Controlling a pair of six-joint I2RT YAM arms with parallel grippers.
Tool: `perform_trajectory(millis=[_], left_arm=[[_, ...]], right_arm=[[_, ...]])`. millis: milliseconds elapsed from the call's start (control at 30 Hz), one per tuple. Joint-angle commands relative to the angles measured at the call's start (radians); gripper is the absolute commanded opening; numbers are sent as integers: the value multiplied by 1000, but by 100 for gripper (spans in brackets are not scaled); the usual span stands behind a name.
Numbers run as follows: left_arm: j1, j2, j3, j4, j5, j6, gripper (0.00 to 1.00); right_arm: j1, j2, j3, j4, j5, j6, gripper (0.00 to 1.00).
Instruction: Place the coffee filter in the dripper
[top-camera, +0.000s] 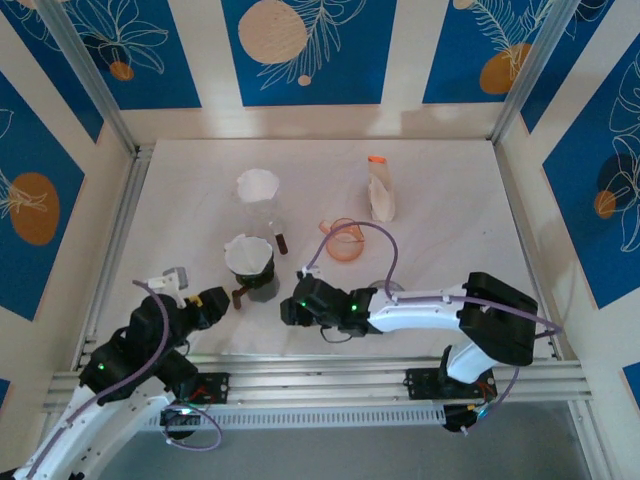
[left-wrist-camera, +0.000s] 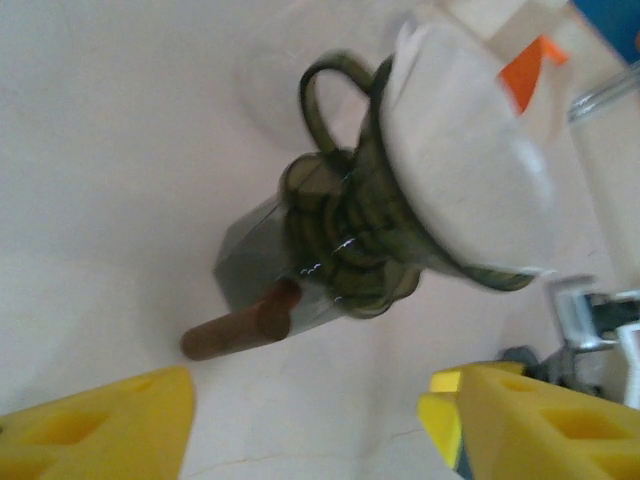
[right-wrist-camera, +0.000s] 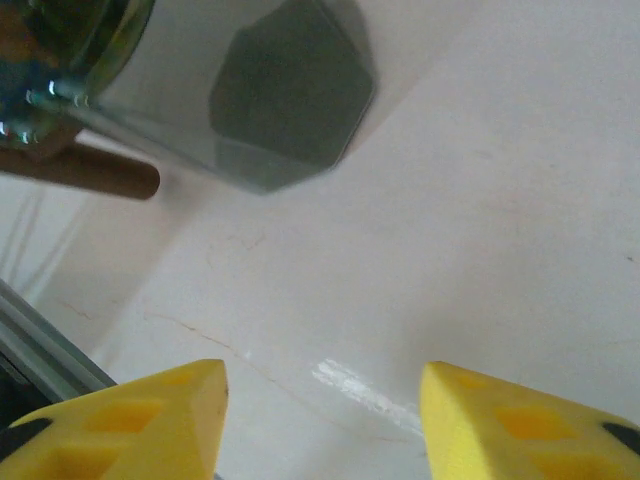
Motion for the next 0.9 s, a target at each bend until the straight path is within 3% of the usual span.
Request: perform_trajectory(millis=[0, 133, 200, 433, 867], left_arm=[[11, -12, -40, -2, 5, -80, 62], [10, -6, -70, -21, -11, -109, 42], [10, -1, -81, -31, -19, -119, 38], [15, 47, -143, 22, 24, -142, 36], [29, 70, -142, 23, 32, -147, 35]], right_arm=[[36, 43, -7, 211, 58, -241, 60], [48, 131, 51, 271, 81, -342, 63], [48, 169, 72, 304, 93, -353, 63], [37, 282, 118, 376, 158, -392, 63], [-20, 424, 207, 430, 224, -325, 63]])
